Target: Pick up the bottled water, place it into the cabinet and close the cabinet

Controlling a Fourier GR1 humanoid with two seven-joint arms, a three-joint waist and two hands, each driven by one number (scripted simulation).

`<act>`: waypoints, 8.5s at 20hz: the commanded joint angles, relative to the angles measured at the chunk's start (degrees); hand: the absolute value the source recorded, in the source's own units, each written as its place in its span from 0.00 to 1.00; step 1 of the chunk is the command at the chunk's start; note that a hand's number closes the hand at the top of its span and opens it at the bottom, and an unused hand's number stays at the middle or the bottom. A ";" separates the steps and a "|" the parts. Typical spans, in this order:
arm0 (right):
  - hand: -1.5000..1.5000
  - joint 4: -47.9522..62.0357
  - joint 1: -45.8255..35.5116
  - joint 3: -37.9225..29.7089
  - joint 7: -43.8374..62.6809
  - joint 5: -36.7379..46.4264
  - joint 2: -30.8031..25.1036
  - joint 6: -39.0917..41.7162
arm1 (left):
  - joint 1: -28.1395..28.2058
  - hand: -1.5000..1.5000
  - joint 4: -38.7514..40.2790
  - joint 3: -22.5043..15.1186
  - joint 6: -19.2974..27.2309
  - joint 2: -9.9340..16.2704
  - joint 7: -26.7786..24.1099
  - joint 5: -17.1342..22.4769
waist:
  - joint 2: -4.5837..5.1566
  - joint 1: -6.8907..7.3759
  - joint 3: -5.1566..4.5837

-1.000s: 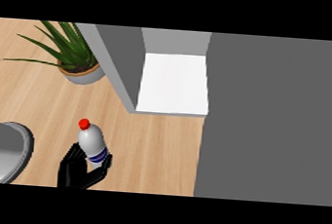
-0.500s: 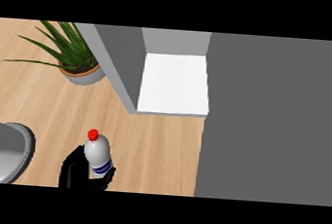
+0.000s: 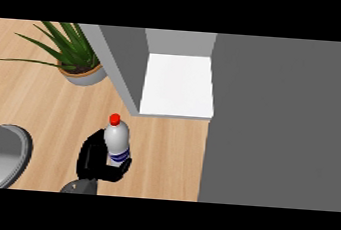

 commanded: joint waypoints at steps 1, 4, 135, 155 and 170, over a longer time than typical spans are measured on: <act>0.00 -3.03 0.17 -2.08 1.00 -4.13 -0.62 0.56 | -1.27 1.00 -3.32 -6.36 3.38 -0.81 3.56 4.82 | -0.03 -0.09 -0.12; 0.00 -6.54 2.07 -0.76 3.90 -4.54 -0.50 -0.10 | -2.19 1.00 -9.68 -6.45 5.59 -0.82 9.95 4.96 | -0.11 0.09 -0.10; 1.00 -9.89 -2.10 15.42 1.98 12.99 -16.78 21.06 | 16.83 0.00 -62.34 -22.01 19.73 27.61 17.27 25.89 | -0.85 1.31 -0.34; 1.00 -4.61 -13.36 36.60 11.87 7.87 -12.46 12.92 | 27.70 0.00 -66.63 -13.85 8.09 37.15 16.57 32.92 | 0.24 6.52 -0.90; 1.00 -0.93 -24.68 32.53 18.26 5.91 -13.51 11.62 | 28.79 0.00 -65.86 -9.89 0.10 42.54 17.42 35.55 | 1.93 12.80 -1.30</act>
